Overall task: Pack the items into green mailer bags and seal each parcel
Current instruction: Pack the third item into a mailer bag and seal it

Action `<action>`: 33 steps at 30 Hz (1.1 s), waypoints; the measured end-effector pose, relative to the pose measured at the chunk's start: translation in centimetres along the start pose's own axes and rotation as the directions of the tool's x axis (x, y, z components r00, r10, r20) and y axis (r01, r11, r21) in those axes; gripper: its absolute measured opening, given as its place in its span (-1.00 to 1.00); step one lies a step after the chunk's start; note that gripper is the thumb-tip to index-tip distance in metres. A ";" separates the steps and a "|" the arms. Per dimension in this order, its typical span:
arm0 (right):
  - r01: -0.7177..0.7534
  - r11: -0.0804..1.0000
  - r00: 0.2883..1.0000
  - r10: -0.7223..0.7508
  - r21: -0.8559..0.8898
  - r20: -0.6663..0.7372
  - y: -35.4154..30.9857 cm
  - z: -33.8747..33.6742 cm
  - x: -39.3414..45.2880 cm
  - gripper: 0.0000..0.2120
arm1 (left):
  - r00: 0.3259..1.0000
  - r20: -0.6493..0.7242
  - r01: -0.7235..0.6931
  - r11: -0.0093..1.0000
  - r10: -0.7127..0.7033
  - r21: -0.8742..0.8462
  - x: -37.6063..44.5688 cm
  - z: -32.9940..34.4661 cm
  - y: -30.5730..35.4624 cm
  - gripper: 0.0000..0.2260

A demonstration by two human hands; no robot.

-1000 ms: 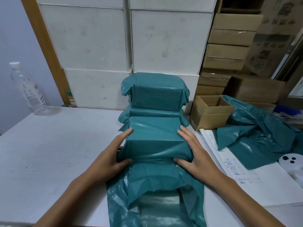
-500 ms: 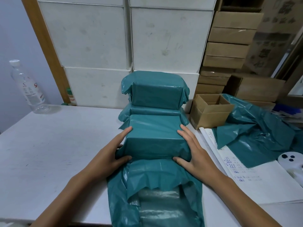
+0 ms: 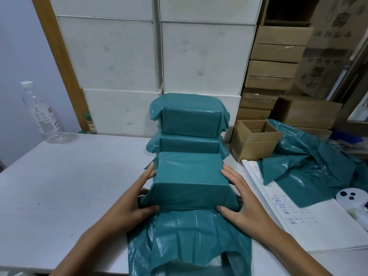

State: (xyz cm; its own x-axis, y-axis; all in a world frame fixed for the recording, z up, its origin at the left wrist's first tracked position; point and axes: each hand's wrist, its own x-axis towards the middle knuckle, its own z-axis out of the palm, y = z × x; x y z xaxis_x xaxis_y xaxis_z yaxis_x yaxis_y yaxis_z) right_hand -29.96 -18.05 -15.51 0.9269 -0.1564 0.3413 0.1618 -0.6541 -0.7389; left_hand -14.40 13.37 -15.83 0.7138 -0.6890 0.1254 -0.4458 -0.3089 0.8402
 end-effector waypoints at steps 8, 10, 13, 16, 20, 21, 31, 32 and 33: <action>-0.156 0.970 0.986 0.143 0.188 0.080 -0.3 -0.2 0.1 -0.15 | 0.991 0.062 0.123 0.992 -0.122 -0.009 1.3 -1.2 -0.4 0.17; -0.188 0.963 0.981 0.172 0.192 0.095 -0.1 -0.2 0.1 -0.15 | 0.985 0.094 0.143 0.990 -0.143 0.003 1.6 -1.2 -0.1 0.16; -0.200 0.966 0.978 0.185 0.163 0.100 -0.1 -0.2 0.0 -0.15 | 0.988 0.100 0.112 0.992 -0.117 0.053 1.8 -1.1 0.2 0.03; -0.216 0.964 0.974 0.202 0.158 0.099 -0.1 -0.3 0.1 -0.15 | 0.991 0.081 0.098 0.991 -0.105 0.088 1.5 -1.0 0.5 -0.15; -0.235 0.960 0.969 0.218 0.154 0.119 -0.4 -0.4 -0.2 -0.11 | 0.998 0.010 0.063 0.971 -0.067 0.230 0.5 0.0 0.5 -0.38; -0.228 0.964 0.969 0.211 0.134 0.131 -0.5 -0.5 -0.3 -0.10 | 0.998 0.000 0.058 0.951 -0.061 0.303 0.3 0.3 0.5 -0.47; -0.169 0.985 0.975 0.171 -0.031 0.138 -0.7 -0.3 -0.8 -0.04 | 0.991 -0.028 0.131 0.881 -0.134 0.454 -0.2 0.7 -2.2 -0.58; -0.163 0.986 0.978 0.167 -0.043 0.126 -0.6 -0.3 -0.9 -0.03 | 0.991 -0.030 0.130 0.878 -0.131 0.460 -0.3 0.7 -2.1 -0.57; -0.150 0.987 0.981 0.156 -0.059 0.113 -0.6 -0.2 -1.0 -0.02 | 0.993 -0.031 0.114 0.880 -0.113 0.460 -0.4 0.7 -1.9 -0.51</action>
State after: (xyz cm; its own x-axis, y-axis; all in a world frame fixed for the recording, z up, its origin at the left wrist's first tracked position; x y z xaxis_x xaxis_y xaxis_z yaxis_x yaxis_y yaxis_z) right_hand -31.04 -17.70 -15.30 0.9730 -0.1719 0.1542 0.0007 -0.6657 -0.7462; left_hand -14.24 13.80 -17.88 0.7759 -0.6291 0.0464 -0.5595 -0.6524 0.5112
